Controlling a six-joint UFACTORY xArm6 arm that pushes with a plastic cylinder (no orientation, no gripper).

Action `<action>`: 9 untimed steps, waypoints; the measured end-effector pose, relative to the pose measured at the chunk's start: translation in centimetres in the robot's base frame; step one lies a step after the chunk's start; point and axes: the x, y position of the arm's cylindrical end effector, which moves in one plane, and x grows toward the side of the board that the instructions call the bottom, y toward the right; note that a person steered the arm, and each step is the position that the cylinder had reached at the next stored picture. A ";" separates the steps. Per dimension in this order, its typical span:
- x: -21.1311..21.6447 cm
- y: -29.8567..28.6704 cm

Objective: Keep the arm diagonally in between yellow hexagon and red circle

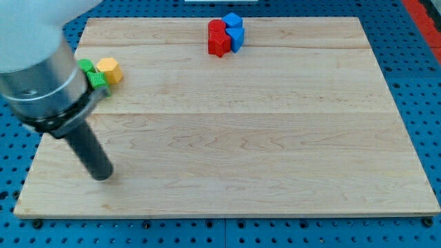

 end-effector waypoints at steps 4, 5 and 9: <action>-12.1 0.4; -14.6 2.3; -20.1 4.6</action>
